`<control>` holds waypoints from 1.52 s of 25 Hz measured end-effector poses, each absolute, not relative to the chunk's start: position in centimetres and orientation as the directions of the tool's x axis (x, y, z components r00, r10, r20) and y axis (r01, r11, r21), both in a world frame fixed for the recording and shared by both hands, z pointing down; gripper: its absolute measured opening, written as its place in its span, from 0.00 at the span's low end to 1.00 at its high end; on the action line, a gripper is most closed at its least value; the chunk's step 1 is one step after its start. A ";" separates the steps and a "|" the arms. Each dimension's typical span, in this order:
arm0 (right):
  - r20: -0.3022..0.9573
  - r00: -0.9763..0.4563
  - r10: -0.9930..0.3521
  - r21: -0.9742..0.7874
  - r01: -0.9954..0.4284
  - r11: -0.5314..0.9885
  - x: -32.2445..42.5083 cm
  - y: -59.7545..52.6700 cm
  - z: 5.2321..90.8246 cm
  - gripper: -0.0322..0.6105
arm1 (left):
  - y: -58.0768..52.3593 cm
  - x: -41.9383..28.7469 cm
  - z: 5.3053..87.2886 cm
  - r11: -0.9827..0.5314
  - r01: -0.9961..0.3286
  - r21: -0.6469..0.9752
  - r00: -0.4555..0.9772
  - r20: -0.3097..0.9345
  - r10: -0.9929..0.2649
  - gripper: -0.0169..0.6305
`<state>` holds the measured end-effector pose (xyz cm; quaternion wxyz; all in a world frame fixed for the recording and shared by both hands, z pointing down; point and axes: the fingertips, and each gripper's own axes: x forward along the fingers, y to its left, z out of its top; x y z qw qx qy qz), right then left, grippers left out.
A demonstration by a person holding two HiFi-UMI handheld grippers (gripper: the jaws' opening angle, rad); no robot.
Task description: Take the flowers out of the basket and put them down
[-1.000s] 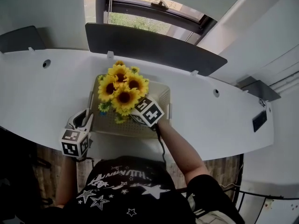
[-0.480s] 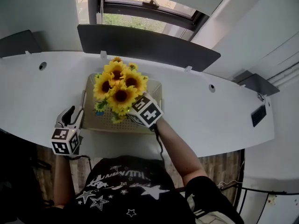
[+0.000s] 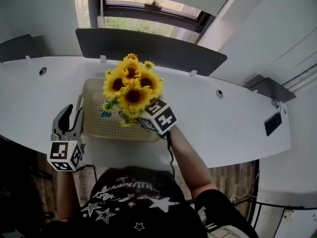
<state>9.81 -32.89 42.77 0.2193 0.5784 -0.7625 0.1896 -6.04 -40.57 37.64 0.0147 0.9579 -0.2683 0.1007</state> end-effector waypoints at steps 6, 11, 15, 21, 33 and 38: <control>0.539 -0.200 -0.818 -0.016 -0.974 0.228 11.8 -30.3 41.6 0.86 | -37.1 -2.5 37.6 -0.902 -0.429 0.057 0.891 0.193 -0.411 0.17; 0.524 -0.172 -0.834 -0.029 -0.983 0.184 14.5 -25.8 41.1 0.86 | -32.3 0.6 37.7 -0.924 -0.377 0.068 0.910 0.213 -0.356 0.07; 0.525 -0.143 -0.839 -0.036 -0.989 0.146 16.1 -22.3 41.8 0.86 | -29.4 2.5 37.7 -0.936 -0.341 0.084 0.927 0.194 -0.320 0.04; 0.525 -0.111 -0.844 -0.058 -0.994 0.095 18.8 -16.2 42.9 0.86 | -24.6 5.9 37.8 -0.946 -0.311 0.090 0.939 0.184 -0.291 0.04; 0.548 -0.104 -0.830 -0.084 -0.994 0.069 22.5 -6.1 46.4 0.86 | -14.7 10.0 39.5 -0.944 -0.311 0.112 0.940 0.186 -0.287 0.04; 0.568 -0.105 -0.816 -0.076 -0.994 0.075 23.7 -3.0 48.8 0.86 | -12.3 10.9 41.1 -0.932 -0.340 0.125 0.928 0.207 -0.311 0.04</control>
